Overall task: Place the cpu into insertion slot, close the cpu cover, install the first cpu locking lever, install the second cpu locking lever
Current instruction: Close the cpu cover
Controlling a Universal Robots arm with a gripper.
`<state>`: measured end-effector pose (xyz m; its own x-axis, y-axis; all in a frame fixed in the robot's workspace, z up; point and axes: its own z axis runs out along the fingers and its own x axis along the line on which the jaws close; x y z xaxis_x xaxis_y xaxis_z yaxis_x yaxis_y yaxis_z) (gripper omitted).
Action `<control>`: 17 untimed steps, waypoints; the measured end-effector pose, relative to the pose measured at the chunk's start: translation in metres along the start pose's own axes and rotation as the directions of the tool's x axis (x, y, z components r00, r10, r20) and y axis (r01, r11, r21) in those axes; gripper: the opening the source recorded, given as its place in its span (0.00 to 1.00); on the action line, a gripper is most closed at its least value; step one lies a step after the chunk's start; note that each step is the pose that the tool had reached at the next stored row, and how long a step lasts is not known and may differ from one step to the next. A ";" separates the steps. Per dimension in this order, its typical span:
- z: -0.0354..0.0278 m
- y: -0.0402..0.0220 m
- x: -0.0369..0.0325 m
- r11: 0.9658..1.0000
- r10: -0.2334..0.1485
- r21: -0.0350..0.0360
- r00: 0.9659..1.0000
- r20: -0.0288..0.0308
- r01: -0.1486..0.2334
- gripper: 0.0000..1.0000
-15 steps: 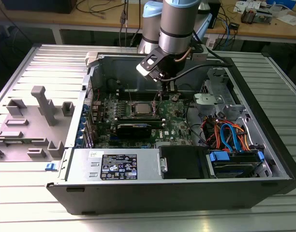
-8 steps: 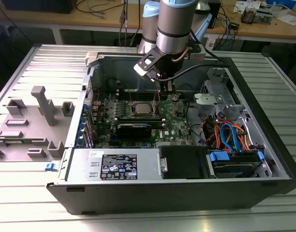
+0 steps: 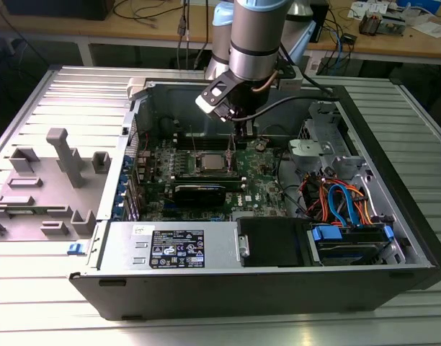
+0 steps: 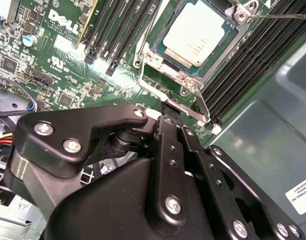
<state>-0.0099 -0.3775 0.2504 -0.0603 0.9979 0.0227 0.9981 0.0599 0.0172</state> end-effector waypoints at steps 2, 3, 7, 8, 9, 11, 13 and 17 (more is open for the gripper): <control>0.0003 -0.0018 0.0001 1.000 0.000 0.000 1.000 0.000 0.000 0.11; 0.0004 -0.0027 0.0001 1.000 0.000 0.000 1.000 0.000 0.000 0.11; 0.0007 -0.0057 0.0003 1.000 0.000 0.000 1.000 0.000 0.000 0.11; 0.0008 -0.0067 0.0004 1.000 0.000 0.000 1.000 0.000 0.000 0.11; 0.0008 -0.0075 0.0004 1.000 0.000 0.000 1.000 0.000 0.000 0.11; 0.0008 -0.0081 0.0005 1.000 0.000 0.000 1.000 0.000 0.000 0.11; 0.0016 -0.0082 0.0004 1.000 0.000 0.000 1.000 0.000 0.000 0.11; 0.0017 -0.0082 0.0004 1.000 0.000 0.000 1.000 0.000 0.000 0.11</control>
<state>-0.0181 -0.3775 0.2486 -0.0603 0.9979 0.0227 0.9981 0.0600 0.0172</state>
